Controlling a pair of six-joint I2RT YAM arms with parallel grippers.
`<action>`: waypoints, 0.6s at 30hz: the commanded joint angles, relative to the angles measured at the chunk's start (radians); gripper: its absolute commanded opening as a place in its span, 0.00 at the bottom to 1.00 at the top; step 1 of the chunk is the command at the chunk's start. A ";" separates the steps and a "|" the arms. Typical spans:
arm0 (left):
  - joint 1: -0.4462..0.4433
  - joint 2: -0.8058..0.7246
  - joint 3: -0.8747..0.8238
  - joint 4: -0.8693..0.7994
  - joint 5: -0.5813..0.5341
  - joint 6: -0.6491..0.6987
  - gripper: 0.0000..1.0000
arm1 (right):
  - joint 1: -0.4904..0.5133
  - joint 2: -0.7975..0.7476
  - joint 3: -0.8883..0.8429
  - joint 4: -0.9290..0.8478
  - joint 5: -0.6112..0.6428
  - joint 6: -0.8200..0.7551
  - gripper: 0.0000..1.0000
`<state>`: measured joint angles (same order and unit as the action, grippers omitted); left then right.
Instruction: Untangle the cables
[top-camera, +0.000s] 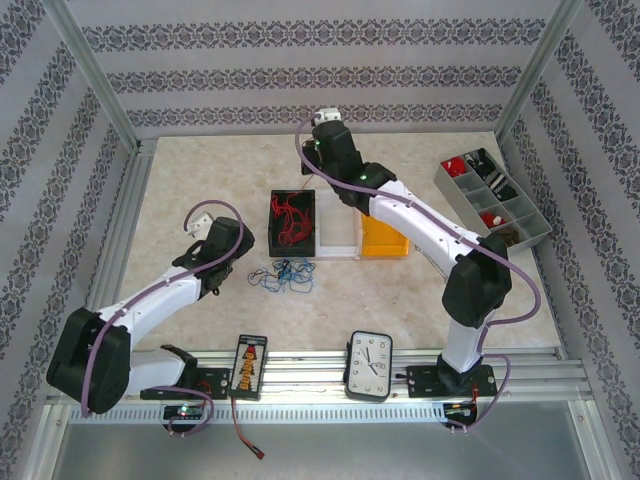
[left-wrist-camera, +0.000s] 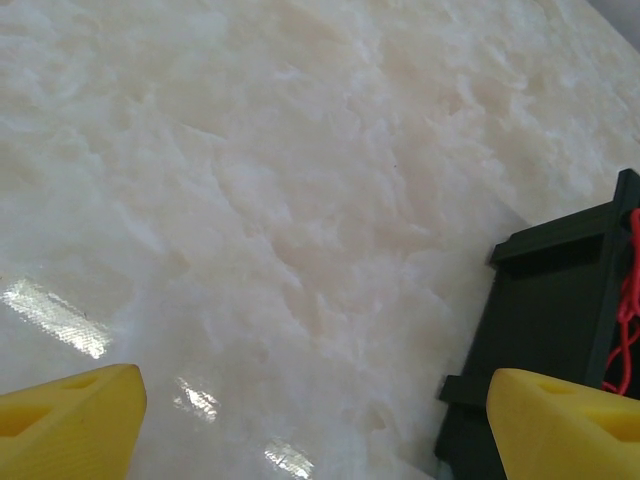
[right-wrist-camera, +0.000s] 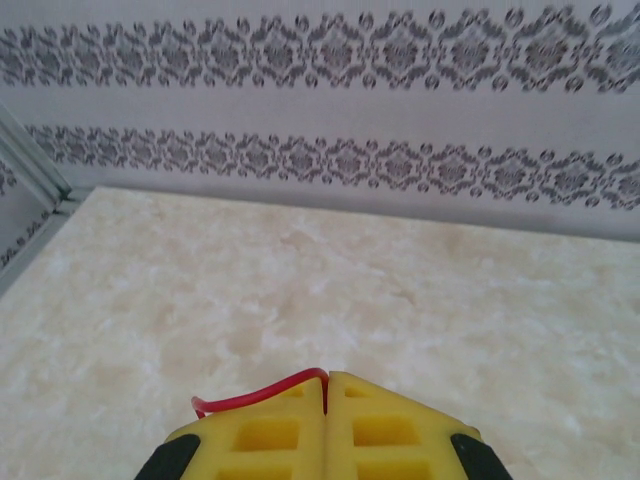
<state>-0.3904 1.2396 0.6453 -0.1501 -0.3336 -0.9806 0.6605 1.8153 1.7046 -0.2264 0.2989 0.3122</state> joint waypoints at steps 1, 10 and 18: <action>0.014 0.015 0.030 -0.036 0.002 -0.003 0.89 | -0.018 0.005 0.048 0.014 0.019 -0.026 0.05; 0.015 0.029 0.039 -0.030 0.013 -0.010 0.88 | 0.006 0.082 -0.041 -0.006 -0.011 0.011 0.05; 0.014 0.042 0.047 -0.025 0.031 -0.013 0.88 | 0.075 0.181 -0.072 -0.096 -0.013 0.090 0.04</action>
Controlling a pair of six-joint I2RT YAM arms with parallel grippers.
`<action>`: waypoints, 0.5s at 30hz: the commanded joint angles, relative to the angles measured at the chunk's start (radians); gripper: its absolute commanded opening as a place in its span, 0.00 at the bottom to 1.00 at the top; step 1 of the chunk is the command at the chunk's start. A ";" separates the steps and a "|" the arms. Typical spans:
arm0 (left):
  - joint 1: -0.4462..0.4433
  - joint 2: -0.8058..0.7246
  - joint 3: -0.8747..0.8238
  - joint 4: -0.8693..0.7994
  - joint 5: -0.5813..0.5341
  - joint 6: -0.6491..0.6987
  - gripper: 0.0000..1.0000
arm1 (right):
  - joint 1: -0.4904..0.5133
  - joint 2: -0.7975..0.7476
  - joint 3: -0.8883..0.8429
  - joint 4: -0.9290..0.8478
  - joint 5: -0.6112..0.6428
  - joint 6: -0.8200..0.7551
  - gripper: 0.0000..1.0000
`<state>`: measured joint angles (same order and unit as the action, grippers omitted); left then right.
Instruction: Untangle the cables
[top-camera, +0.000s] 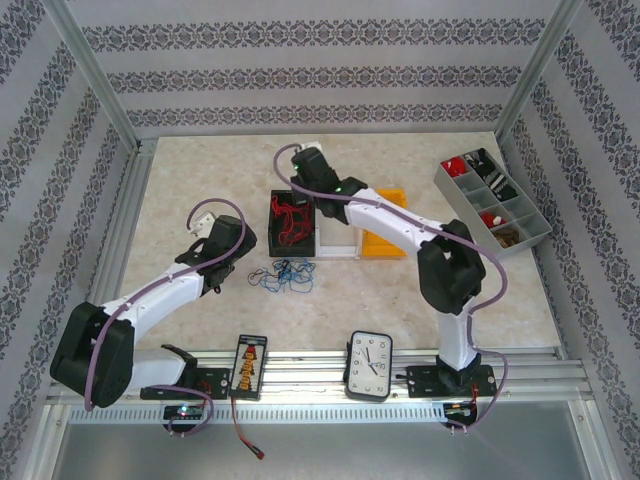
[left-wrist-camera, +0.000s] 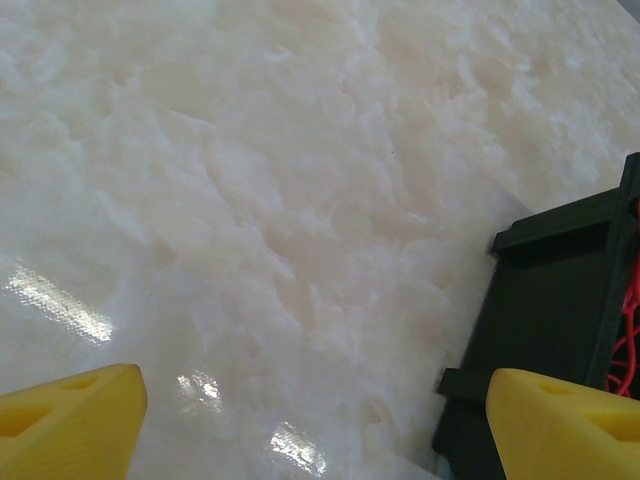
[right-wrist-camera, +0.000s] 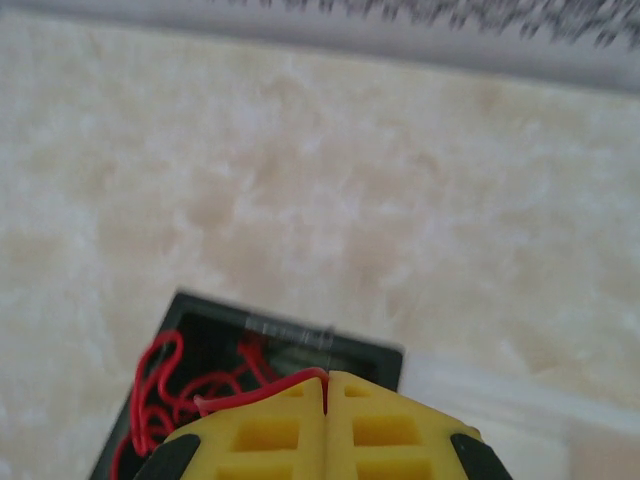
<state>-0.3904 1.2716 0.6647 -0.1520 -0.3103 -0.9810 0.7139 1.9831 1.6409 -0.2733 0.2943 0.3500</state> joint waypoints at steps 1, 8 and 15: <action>0.014 0.009 0.027 -0.025 0.010 -0.012 0.88 | 0.028 0.021 -0.009 -0.062 -0.006 0.068 0.04; 0.014 -0.001 0.015 -0.007 0.020 -0.005 0.88 | 0.032 0.126 0.071 -0.162 -0.053 0.115 0.06; 0.014 0.018 0.016 0.030 0.066 0.023 0.88 | 0.023 0.191 0.147 -0.178 0.000 0.072 0.07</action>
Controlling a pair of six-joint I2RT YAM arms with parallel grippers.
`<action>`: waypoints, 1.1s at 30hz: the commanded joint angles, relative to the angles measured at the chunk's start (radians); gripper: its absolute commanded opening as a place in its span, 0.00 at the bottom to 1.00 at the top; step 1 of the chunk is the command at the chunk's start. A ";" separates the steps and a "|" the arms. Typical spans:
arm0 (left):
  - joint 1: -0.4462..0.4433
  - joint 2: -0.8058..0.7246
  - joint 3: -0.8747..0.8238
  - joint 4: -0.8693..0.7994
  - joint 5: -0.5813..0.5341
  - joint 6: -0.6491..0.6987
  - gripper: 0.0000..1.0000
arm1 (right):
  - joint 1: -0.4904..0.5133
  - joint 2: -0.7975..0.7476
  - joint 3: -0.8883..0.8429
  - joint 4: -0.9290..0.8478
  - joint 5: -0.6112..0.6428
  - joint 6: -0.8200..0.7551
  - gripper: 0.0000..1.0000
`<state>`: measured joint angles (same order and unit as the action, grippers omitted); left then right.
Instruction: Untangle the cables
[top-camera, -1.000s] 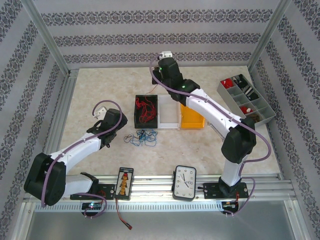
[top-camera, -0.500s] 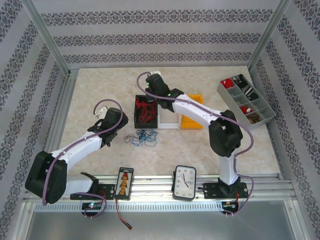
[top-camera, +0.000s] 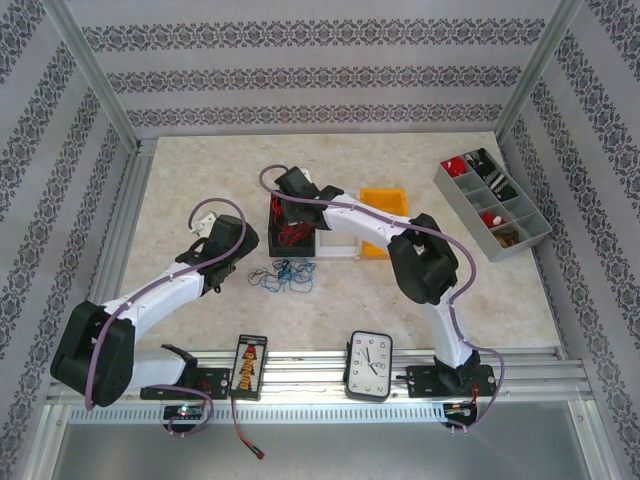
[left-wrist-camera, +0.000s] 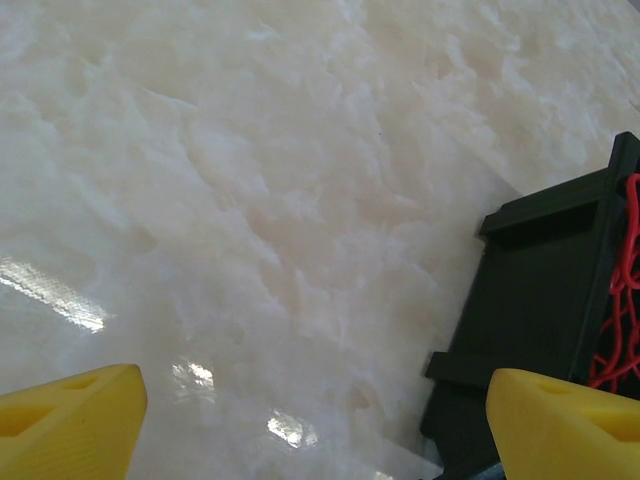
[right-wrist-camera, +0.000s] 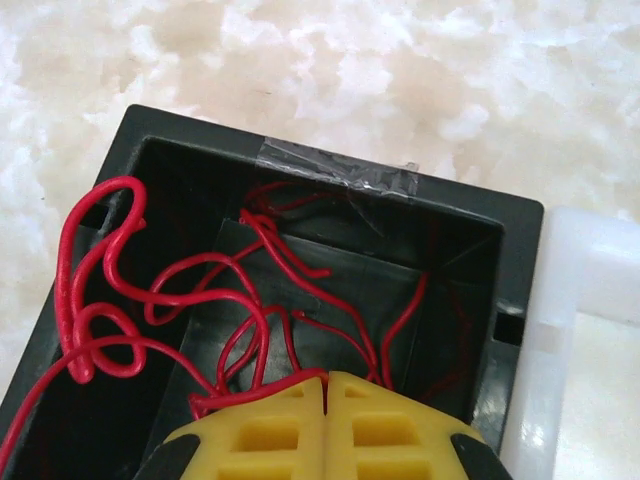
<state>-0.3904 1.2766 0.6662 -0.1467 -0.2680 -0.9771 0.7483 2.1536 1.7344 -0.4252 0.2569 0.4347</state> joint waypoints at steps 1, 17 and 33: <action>0.014 0.015 0.016 0.029 0.032 0.027 0.88 | -0.015 0.030 0.068 -0.029 0.047 -0.020 0.07; 0.015 0.032 0.018 0.039 0.038 0.030 0.88 | -0.026 -0.052 0.055 0.055 0.094 -0.064 0.62; 0.012 -0.044 0.004 0.331 0.479 0.385 0.86 | -0.081 -0.127 -0.099 0.082 -0.157 0.023 0.06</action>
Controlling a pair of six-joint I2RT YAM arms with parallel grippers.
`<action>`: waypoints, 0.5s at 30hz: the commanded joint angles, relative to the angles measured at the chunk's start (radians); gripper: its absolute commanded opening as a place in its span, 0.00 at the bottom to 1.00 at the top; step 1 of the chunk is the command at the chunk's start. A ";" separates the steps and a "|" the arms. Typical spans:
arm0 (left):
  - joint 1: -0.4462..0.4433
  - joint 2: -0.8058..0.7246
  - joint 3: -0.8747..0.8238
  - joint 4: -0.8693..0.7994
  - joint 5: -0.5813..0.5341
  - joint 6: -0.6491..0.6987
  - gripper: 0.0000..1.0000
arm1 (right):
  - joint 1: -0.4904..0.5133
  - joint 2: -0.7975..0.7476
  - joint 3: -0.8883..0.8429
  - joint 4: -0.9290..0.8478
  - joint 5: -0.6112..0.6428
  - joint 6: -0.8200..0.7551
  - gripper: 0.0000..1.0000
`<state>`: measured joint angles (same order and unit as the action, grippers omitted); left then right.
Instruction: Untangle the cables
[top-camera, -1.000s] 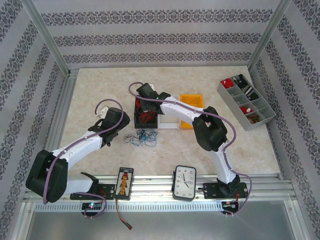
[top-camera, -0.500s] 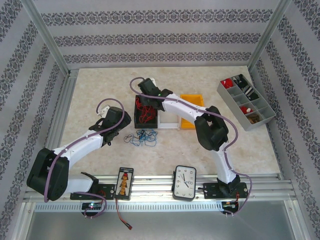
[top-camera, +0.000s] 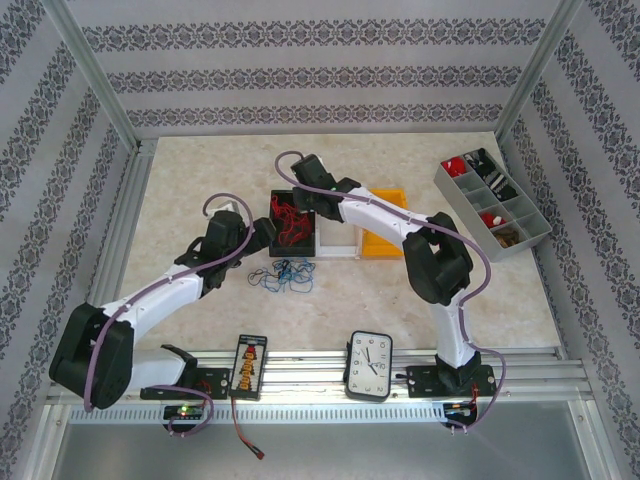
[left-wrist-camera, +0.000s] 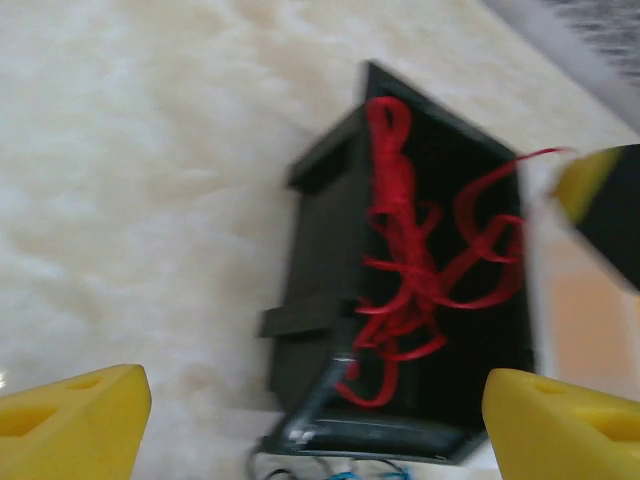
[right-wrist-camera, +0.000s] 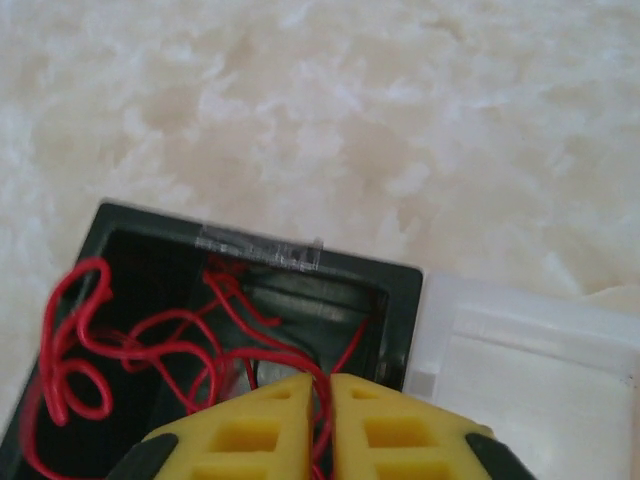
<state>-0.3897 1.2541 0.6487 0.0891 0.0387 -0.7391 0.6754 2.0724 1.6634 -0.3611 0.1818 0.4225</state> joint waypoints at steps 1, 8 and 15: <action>0.012 -0.020 0.029 0.087 0.197 0.173 0.85 | -0.014 -0.049 -0.037 0.023 -0.107 0.049 0.04; 0.012 -0.016 0.074 -0.001 0.212 0.354 0.85 | -0.052 -0.062 -0.057 0.043 -0.234 0.143 0.00; 0.012 0.074 0.162 -0.005 0.180 0.432 0.81 | -0.069 -0.063 -0.065 0.048 -0.306 0.208 0.00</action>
<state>-0.3897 1.2900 0.7517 0.1020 0.2317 -0.4034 0.6144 2.0560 1.6085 -0.3386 -0.0563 0.5705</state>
